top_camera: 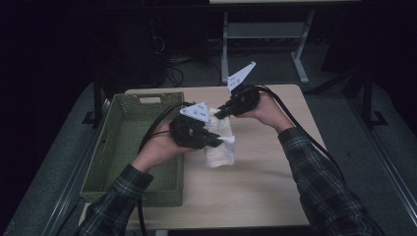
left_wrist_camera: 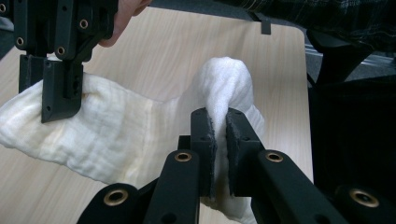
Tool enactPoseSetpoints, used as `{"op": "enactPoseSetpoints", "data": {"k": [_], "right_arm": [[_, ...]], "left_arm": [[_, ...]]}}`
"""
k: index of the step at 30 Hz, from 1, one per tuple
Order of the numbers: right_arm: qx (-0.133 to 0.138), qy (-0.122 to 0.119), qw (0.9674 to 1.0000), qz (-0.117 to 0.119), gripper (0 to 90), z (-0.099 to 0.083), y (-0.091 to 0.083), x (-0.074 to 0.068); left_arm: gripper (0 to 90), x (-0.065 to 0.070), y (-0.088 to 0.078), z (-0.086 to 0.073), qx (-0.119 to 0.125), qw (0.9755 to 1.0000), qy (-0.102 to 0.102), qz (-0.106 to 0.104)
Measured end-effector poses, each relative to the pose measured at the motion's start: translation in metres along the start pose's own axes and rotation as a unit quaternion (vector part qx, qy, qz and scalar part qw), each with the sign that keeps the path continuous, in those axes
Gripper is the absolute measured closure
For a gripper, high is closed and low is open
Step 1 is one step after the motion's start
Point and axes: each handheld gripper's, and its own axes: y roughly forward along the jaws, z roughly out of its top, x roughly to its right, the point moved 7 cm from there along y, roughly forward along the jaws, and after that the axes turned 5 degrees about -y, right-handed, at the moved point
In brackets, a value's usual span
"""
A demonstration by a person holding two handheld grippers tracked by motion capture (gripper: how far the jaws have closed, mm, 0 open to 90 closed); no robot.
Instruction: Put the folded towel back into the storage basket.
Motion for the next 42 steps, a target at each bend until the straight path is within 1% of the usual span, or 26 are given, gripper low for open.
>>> {"op": "enactPoseSetpoints", "data": {"k": [1, 2, 7, 9, 10, 13, 17, 22, 26, 29, 31, 32, 33, 36, 37, 38, 42], "right_arm": [[-0.001, -0.002, 1.0, 0.0, 81.0, 0.004, 0.002, 0.0], [-0.001, -0.007, 1.0, 0.001, 81.0, 0.011, 0.007, 0.001], [-0.004, -0.017, 0.9998, 0.003, 81.0, 0.035, 0.025, 0.003], [-0.005, -0.017, 0.9998, 0.004, 81.0, 0.042, 0.032, 0.003], [-0.005, -0.02, 0.9998, 0.006, 81.0, 0.045, 0.035, 0.004], [0.001, -0.021, 0.9998, 0.007, 81.0, 0.055, 0.044, 0.005], [0.005, -0.026, 0.9996, 0.009, 81.0, 0.066, 0.055, 0.006], [0.009, -0.028, 0.9995, 0.011, 81.0, 0.077, 0.069, 0.007], [0.005, -0.035, 0.9993, 0.015, 81.0, 0.083, 0.081, 0.008], [0.011, -0.036, 0.9991, 0.018, 81.0, 0.087, 0.09, 0.007], [0.009, -0.037, 0.999, 0.022, 81.0, 0.089, 0.096, 0.008], [0.007, -0.041, 0.9989, 0.022, 81.0, 0.091, 0.099, 0.008], [0.005, -0.04, 0.9989, 0.024, 81.0, 0.092, 0.102, 0.008], [-0.001, -0.049, 0.9985, 0.024, 81.0, 0.095, 0.11, 0.008], [0.0, -0.049, 0.9985, 0.025, 81.0, 0.095, 0.112, 0.008], [-0.003, -0.045, 0.9987, 0.026, 81.0, 0.096, 0.116, 0.007], [-0.005, -0.048, 0.9983, 0.033, 81.0, 0.096, 0.125, 0.005]], "left_arm": [[82.7, -0.001, -0.006, -0.004, 0.006, 1.0, -0.006, 0.004], [82.6, -0.003, -0.011, -0.007, 0.008, 0.9999, -0.009, 0.008], [82.6, -0.011, -0.039, -0.026, 0.016, 0.9993, -0.023, 0.024], [82.6, -0.013, -0.048, -0.033, 0.017, 0.9991, -0.029, 0.027], [82.6, -0.015, -0.053, -0.037, 0.017, 0.999, -0.028, 0.032], [82.6, -0.018, -0.068, -0.047, 0.019, 0.9983, -0.036, 0.042], [82.6, -0.022, -0.082, -0.06, 0.024, 0.9974, -0.048, 0.047], [82.6, -0.026, -0.091, -0.076, 0.017, 0.9969, -0.055, 0.053], [82.6, -0.025, -0.094, -0.085, 0.012, 0.9965, -0.06, 0.057], [82.6, -0.025, -0.096, -0.094, 0.003, 0.9959, -0.065, 0.063], [82.5, -0.025, -0.096, -0.098, 0.002, 0.9956, -0.071, 0.062], [82.5, -0.025, -0.097, -0.1, 0.001, 0.9956, -0.07, 0.062], [82.5, -0.025, -0.096, -0.102, 0.0, 0.9955, -0.072, 0.062], [82.3, -0.026, -0.095, -0.108, 0.002, 0.9954, -0.075, 0.059], [82.2, -0.026, -0.093, -0.111, 0.002, 0.9953, -0.079, 0.055], [82.2, -0.026, -0.092, -0.113, -0.001, 0.9953, -0.079, 0.055], [82.1, -0.025, -0.089, -0.12, -0.007, 0.9951, -0.085, 0.05]]}}
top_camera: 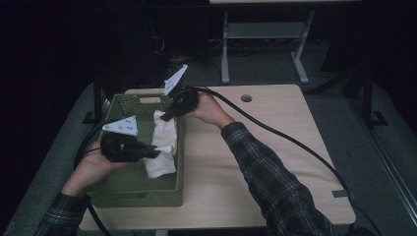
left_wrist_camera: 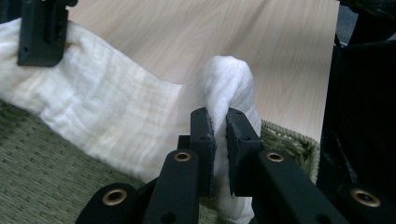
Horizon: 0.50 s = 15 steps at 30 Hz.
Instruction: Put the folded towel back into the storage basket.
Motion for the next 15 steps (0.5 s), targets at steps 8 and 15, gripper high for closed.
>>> {"op": "enactPoseSetpoints", "data": {"k": [8, 15], "right_arm": [[-0.001, 0.005, 1.0, 0.008, 81.0, -0.004, 0.013, -0.002], [-0.013, 0.005, 0.9999, 0.01, 81.0, -0.008, 0.019, 0.001]], "left_arm": [[64.7, -0.003, 0.002, -0.007, 0.002, 1.0, -0.003, 0.003], [48.3, -0.008, 0.006, -0.003, 0.016, 0.9996, -0.007, 0.02]]}}
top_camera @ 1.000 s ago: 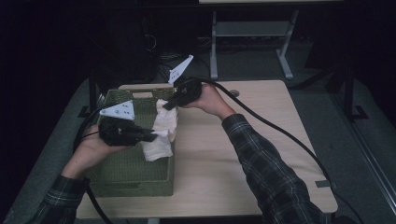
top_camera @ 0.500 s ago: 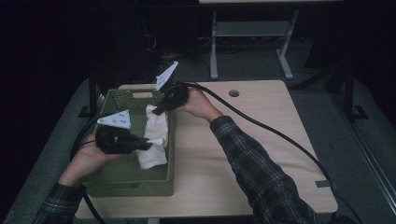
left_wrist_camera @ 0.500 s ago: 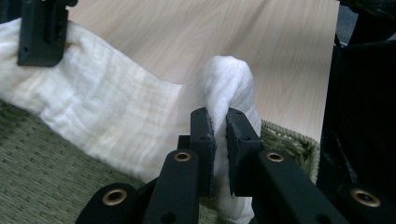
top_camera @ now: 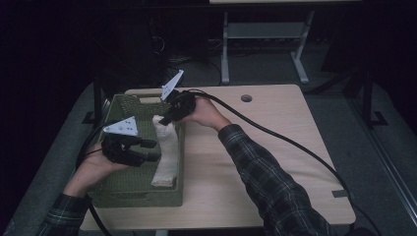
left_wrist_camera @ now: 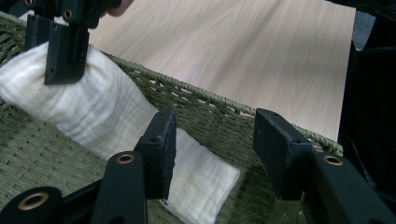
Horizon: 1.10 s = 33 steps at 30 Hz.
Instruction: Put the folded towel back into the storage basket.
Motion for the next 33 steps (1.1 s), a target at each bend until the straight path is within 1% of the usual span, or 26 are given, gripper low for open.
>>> {"op": "enactPoseSetpoints", "data": {"k": [2, 6, 8, 11, 13, 14, 15, 17, 19, 21, 22, 23, 27, 29, 30, 31, 32, 33], "right_arm": [[0.002, 0.002, 1.0, -0.001, 81.0, -0.001, 0.001, 0.001], [0.002, 0.003, 1.0, -0.003, 80.9, -0.001, 0.001, 0.005], [0.004, -0.003, 1.0, -0.006, 80.9, -0.001, 0.002, 0.008], [0.008, -0.005, 0.9999, -0.005, 80.9, 0.0, 0.003, 0.01], [0.003, -0.006, 1.0, -0.007, 80.9, 0.002, 0.005, 0.013], [0.004, -0.013, 0.9999, -0.009, 80.8, 0.005, 0.006, 0.017], [0.005, -0.013, 0.9998, -0.011, 80.8, 0.006, 0.007, 0.018], [0.006, -0.013, 0.9998, -0.012, 80.8, 0.006, 0.007, 0.019], [0.002, -0.012, 0.9997, -0.019, 80.8, 0.004, 0.007, 0.025], [0.002, -0.008, 0.9998, -0.019, 80.8, 0.004, 0.007, 0.028], [0.002, -0.007, 0.9996, -0.026, 80.8, 0.002, 0.006, 0.032], [0.003, -0.005, 0.9996, -0.027, 80.7, 0.002, 0.005, 0.034], [0.009, -0.003, 0.9995, -0.03, 80.3, 0.002, 0.005, 0.039], [0.008, -0.009, 0.9992, -0.037, 78.6, 0.001, 0.006, 0.041], [0.005, -0.01, 0.999, -0.043, 76.2, 0.001, 0.007, 0.042], [0.005, -0.01, 0.9985, -0.054, 70.4, 0.0, 0.006, 0.043], [0.008, -0.008, 0.9978, -0.066, 67.3, 0.0, 0.006, 0.046], [0.009, -0.003, 0.9975, -0.069, 66.7, 0.0, 0.004, 0.048]], "left_arm": [[45.6, 0.0, 0.002, 0.001, 0.003, 1.0, -0.001, 0.001], [43.9, 0.0, 0.004, 0.004, 0.007, 1.0, -0.001, 0.0], [43.4, -0.001, 0.006, 0.006, 0.009, 1.0, -0.001, 0.0], [43.4, -0.001, 0.006, 0.007, 0.011, 0.9999, -0.001, -0.001], [43.2, 0.0, 0.007, 0.01, 0.014, 0.9999, -0.001, -0.002], [43.1, 0.0, 0.008, 0.011, 0.014, 0.9999, 0.0, -0.003], [43.0, 0.0, 0.008, 0.011, 0.014, 0.9999, 0.001, -0.003], [42.9, 0.0, 0.009, 0.011, 0.015, 0.9999, 0.001, -0.002], [42.9, -0.001, 0.01, 0.012, 0.017, 0.9998, -0.002, -0.002], [42.9, -0.002, 0.01, 0.013, 0.018, 0.9998, -0.002, -0.002], [42.9, -0.002, 0.01, 0.014, 0.019, 0.9998, -0.003, -0.002], [42.9, -0.002, 0.01, 0.014, 0.019, 0.9998, -0.003, -0.003], [42.9, -0.001, 0.011, 0.015, 0.019, 0.9998, -0.002, -0.004], [43.0, -0.002, 0.011, 0.016, 0.02, 0.9998, -0.001, -0.003], [42.9, -0.002, 0.011, 0.015, 0.019, 0.9998, -0.002, -0.003], [43.0, -0.002, 0.011, 0.015, 0.02, 0.9998, -0.003, -0.002], [42.9, -0.003, 0.011, 0.015, 0.02, 0.9998, -0.004, -0.001], [42.9, -0.003, 0.011, 0.015, 0.021, 0.9998, -0.004, -0.002]]}}
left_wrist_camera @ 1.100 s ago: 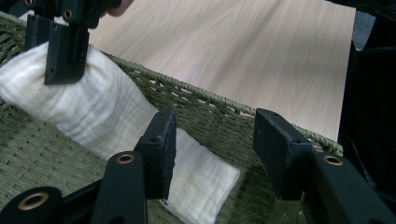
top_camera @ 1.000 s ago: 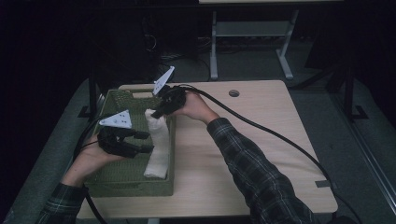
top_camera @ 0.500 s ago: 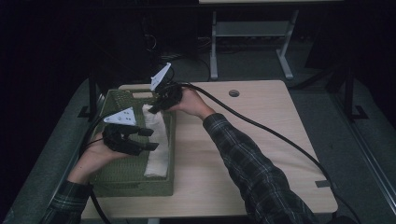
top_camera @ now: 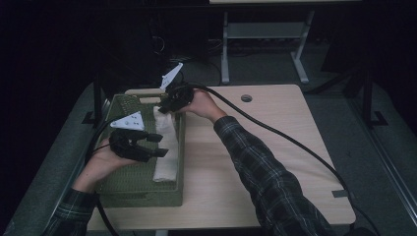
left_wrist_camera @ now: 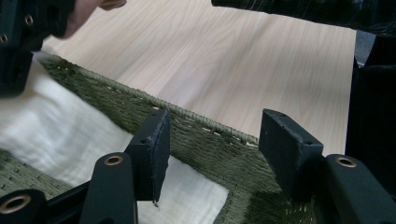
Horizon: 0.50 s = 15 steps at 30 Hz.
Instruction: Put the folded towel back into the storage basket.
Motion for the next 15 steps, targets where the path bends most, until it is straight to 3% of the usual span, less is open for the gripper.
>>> {"op": "enactPoseSetpoints", "data": {"k": [10, 15], "right_arm": [[0.007, 0.018, 0.9996, -0.022, 44.7, 0.001, -0.018, 0.008], [0.006, 0.028, 0.9994, -0.019, 41.1, -0.004, -0.026, 0.004]], "left_arm": [[40.5, -0.002, 0.002, 0.004, 0.008, 0.9999, -0.008, 0.002], [38.3, -0.001, 0.008, 0.009, 0.007, 1.0, -0.007, -0.001]]}}
